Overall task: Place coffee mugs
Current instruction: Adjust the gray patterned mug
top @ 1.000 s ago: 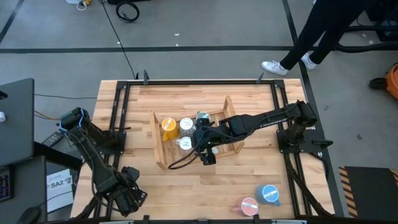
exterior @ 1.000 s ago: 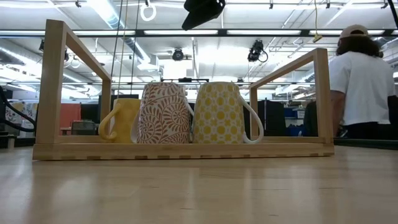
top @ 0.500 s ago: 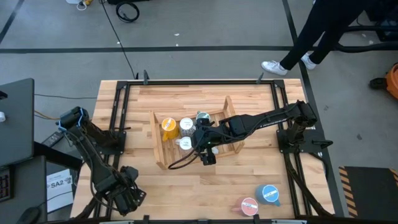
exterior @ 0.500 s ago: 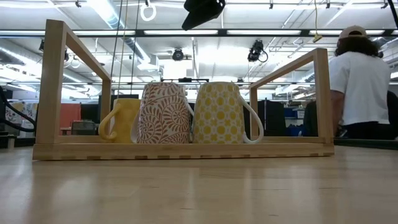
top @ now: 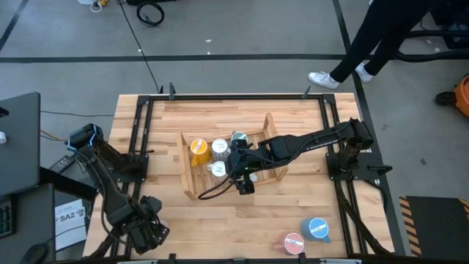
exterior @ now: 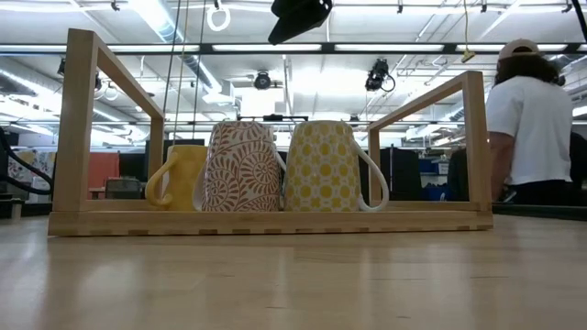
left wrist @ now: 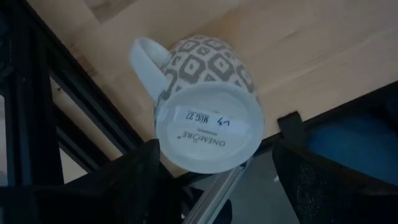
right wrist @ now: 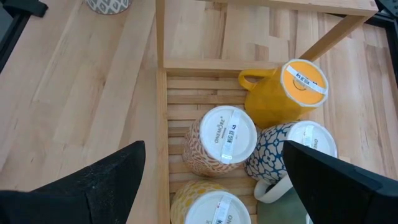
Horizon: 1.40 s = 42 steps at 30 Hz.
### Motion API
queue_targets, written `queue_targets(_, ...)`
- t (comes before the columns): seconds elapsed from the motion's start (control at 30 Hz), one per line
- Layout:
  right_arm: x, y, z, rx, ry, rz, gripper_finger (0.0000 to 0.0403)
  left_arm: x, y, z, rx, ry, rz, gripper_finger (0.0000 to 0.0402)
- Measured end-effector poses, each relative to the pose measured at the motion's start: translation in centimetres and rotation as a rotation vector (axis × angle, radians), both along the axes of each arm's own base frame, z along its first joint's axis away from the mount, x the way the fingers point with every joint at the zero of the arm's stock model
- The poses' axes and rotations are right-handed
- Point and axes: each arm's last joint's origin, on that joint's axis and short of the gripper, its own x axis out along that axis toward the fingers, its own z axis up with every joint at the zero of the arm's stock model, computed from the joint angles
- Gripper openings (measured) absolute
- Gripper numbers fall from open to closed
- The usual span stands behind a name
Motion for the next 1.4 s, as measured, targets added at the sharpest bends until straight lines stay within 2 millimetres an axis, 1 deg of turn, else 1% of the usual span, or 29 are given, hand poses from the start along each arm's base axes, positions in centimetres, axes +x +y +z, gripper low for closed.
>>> queue_targets(0.23,0.0,0.0,0.0,0.000,0.000,0.000,0.0384,-0.7,-0.9,0.1,-0.036,-0.016,-0.021,0.0316)
queue_targets(0.4,0.0,0.0,0.0,0.002,0.000,-0.003,0.0384,-1.0,-1.1,0.1,-0.039,-0.017,-0.029,0.0316)
queue_targets(0.57,0.0,0.0,0.0,0.007,0.000,-0.008,0.0384,-1.4,-1.4,0.1,-0.045,-0.020,-0.083,0.0316)
queue_targets(0.77,0.0,0.0,0.0,0.007,0.000,-0.008,0.0384,-1.9,-2.0,0.1,-0.072,-0.030,-0.107,0.0316)
queue_targets(0.93,0.0,0.0,0.0,0.007,0.000,-0.008,0.0384,-1.5,-2.8,-1.0,-0.054,-0.020,-0.108,0.0316)
queue_targets(1.1,0.0,0.0,0.0,0.007,0.000,-0.008,0.0384,-1.3,-3.3,-2.0,-0.019,0.000,-0.107,0.0316)
queue_targets(1.27,0.0,0.0,0.0,0.012,-0.001,-0.014,0.0384,-0.6,-3.3,-2.8,0.009,0.005,-0.086,0.0316)
queue_targets(1.4,0.0,0.0,0.0,0.012,0.000,-0.014,0.0384,0.4,-2.8,-2.9,0.036,-0.041,-0.046,0.0316)
